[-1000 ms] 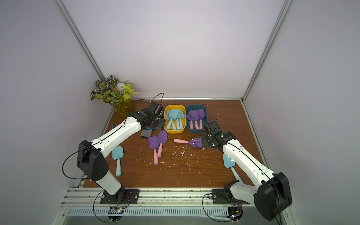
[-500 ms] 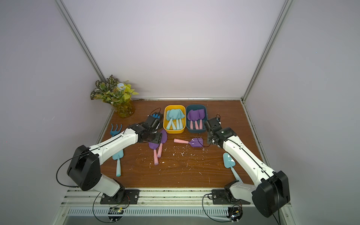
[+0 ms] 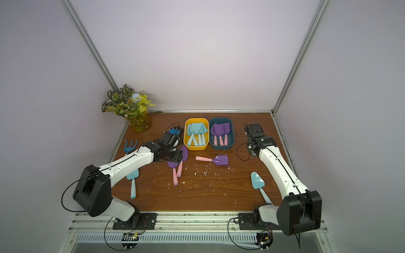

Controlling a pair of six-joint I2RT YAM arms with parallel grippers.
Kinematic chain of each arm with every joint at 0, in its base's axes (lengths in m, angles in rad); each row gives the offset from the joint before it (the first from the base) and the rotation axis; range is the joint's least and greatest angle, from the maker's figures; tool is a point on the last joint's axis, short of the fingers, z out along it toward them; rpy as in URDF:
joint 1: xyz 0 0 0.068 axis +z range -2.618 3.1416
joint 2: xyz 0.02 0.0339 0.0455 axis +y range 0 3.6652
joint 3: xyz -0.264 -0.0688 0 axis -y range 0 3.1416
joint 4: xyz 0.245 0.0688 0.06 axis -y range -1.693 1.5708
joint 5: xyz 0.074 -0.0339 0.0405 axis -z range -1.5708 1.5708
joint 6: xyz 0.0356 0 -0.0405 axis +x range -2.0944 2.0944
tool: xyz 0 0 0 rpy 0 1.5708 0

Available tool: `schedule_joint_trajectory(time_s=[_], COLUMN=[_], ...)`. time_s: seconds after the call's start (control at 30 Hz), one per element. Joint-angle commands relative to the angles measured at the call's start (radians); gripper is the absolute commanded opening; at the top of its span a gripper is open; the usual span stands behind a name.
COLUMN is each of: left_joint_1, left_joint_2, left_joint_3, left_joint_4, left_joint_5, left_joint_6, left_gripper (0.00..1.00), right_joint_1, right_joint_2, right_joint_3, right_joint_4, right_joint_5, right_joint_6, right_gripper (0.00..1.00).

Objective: Sort the small shovels by color and place them into the storage box
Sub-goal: Move the shovel to the center of the board.

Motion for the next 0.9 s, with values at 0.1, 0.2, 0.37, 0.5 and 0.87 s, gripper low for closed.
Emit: schedule_joint_trajectory(time_s=[0.1,0.2,0.37,0.5,0.87], left_joint_1=[0.013,0.012,0.012,0.012,0.012], left_joint_2=[-0.024,-0.025,-0.028,-0.032,-0.043], left_joint_3=[-0.034,-0.048,-0.060,-0.077,-0.087], left_joint_4=[0.044,0.057,0.068,0.073,0.072], left_joint_5=[0.102,0.141,0.183,0.194,0.200], left_joint_6=[-0.022,-0.027,-0.035,-0.044,-0.042], left_gripper=[0.73,0.73,0.73,0.73,0.73], right_joint_1=[-0.081,-0.116,-0.145,-0.155,-0.164], right_joint_2=[-0.141,-0.244,-0.326,-0.361,-0.309], right_joint_3=[-0.181,-0.246,-0.323,-0.366,-0.307], right_joint_4=[-0.092,-0.161,-0.301,-0.367,-0.428], right_joint_5=[-0.188,-0.235,-0.324,-0.410,-0.540], right_joint_6=[-0.184,-0.253,-0.320,-0.331,-0.293], right_gripper=[0.76,0.79,0.80,0.79,0.73])
